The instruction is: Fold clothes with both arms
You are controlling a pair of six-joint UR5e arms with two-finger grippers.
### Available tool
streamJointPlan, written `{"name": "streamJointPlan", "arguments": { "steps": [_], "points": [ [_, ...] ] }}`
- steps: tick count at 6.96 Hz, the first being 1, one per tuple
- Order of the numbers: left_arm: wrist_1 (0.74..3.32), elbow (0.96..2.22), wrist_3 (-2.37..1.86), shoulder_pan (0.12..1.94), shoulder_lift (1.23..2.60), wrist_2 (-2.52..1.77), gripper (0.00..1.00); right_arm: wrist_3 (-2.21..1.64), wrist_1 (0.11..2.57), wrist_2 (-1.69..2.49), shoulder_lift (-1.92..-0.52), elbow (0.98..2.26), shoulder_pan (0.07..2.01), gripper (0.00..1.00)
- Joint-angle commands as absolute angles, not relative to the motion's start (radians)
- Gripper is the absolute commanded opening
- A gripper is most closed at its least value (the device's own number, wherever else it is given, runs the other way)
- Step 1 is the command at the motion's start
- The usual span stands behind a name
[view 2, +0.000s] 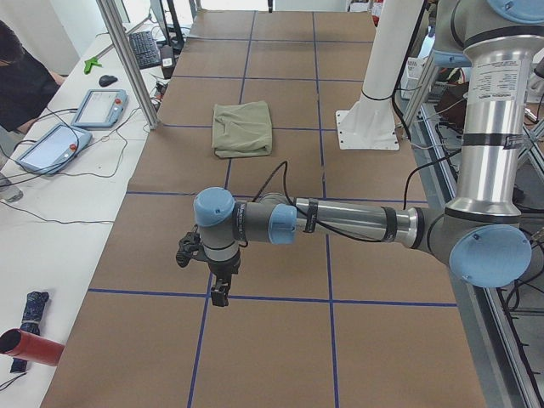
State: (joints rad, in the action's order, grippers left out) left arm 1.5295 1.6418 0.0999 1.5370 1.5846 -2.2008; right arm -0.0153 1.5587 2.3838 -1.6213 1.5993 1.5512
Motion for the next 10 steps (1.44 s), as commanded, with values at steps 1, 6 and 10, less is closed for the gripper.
{"name": "streamJointPlan", "arguments": {
  "steps": [1, 6, 10],
  "points": [
    [1.529, 1.644, 0.101, 1.537, 1.585, -2.201, 1.00, -0.023, 1.559, 2.385, -1.620, 1.620, 1.583, 1.00],
    [1.531, 1.640, 0.092, 1.537, 1.585, -2.221, 1.00, -0.026, 1.559, 2.385, -1.631, 1.629, 1.595, 1.00],
    [1.528, 1.640, -0.005, 1.537, 1.585, -2.272, 1.00, -0.026, 1.559, 2.385, -1.631, 1.629, 1.595, 1.00]
  ]
}}
